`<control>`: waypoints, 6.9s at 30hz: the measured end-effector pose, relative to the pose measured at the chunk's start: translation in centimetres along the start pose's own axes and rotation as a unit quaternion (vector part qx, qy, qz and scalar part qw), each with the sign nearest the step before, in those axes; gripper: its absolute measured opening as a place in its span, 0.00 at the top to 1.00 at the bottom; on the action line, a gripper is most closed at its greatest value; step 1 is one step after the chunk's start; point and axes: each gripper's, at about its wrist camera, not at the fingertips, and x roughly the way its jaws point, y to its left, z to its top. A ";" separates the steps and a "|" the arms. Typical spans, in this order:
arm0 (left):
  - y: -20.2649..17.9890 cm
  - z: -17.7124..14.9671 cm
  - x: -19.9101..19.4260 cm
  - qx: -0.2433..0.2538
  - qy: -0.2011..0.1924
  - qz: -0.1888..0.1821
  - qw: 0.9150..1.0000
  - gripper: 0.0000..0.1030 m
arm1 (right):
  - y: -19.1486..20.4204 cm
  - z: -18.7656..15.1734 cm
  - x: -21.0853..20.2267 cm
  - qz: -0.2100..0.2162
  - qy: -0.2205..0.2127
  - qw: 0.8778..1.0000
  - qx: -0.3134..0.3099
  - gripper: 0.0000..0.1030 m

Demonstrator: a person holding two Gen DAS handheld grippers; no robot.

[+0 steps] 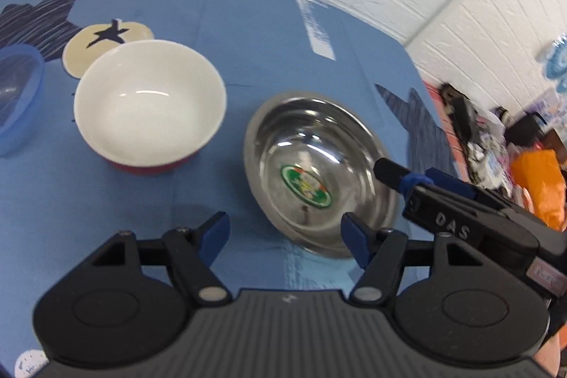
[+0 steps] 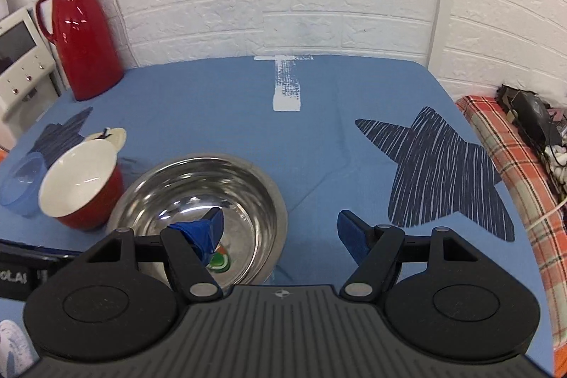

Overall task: Organize plates and bowls
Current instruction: 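Move the right tool to the rim of the stainless steel bowl, then close the right tool on the steel bowl rim, then lift and carry the steel bowl with the right tool beside the plate stack, then lower the steel bowl onto the cloth and open the right tool, then move the right tool to the red bowl and clamp its rim, then carry the red bowl with the right tool into the steel bowl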

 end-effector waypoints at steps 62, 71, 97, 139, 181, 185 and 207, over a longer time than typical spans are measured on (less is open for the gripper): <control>1.9 -22.2 -11.2 0.167 0.050 -0.023 0.984 0.88 | 6.6 -20.7 -16.7 0.088 0.056 0.994 0.025 0.71; 2.6 -21.9 -12.0 0.156 0.047 -0.038 0.986 0.62 | 6.0 -20.5 -17.3 0.099 0.056 0.992 0.050 0.72; 1.5 -19.0 -12.2 0.130 0.014 -0.018 0.991 0.48 | 5.1 -19.6 -16.9 0.096 0.056 0.989 0.096 0.69; 12.2 0.8 -6.3 -0.180 -0.055 -0.012 0.982 0.43 | 11.4 2.3 -1.6 0.070 0.076 0.995 -0.008 0.65; 10.3 -2.7 -7.5 -0.110 -0.025 -0.007 0.994 0.91 | 14.8 -0.8 0.0 0.127 0.112 0.984 -0.064 0.81; 7.7 -6.2 -10.6 -0.080 -0.010 -0.023 0.996 0.93 | 13.5 -3.3 -5.9 0.123 0.090 0.986 -0.064 0.79; 1.5 -22.4 -13.2 0.036 0.085 -0.030 0.995 0.90 | 8.0 -18.6 -17.2 0.103 0.110 0.989 -0.011 0.76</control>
